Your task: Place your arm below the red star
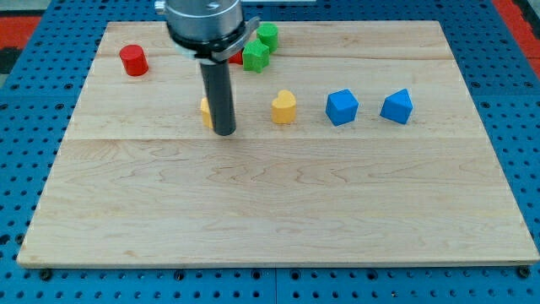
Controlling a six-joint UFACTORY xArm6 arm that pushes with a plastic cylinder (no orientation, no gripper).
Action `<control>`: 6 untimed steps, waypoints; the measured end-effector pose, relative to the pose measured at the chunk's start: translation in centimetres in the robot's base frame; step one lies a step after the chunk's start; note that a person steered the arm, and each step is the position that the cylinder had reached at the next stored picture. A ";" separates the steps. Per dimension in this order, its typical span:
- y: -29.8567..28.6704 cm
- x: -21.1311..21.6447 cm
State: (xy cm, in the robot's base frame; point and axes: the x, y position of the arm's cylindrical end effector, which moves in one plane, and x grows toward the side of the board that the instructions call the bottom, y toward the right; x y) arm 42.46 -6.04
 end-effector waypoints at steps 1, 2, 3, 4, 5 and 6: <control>0.6 0.3; 3.6 -3.9; 3.1 -9.1; 1.5 -9.1; 0.0 -9.3; -0.6 -9.6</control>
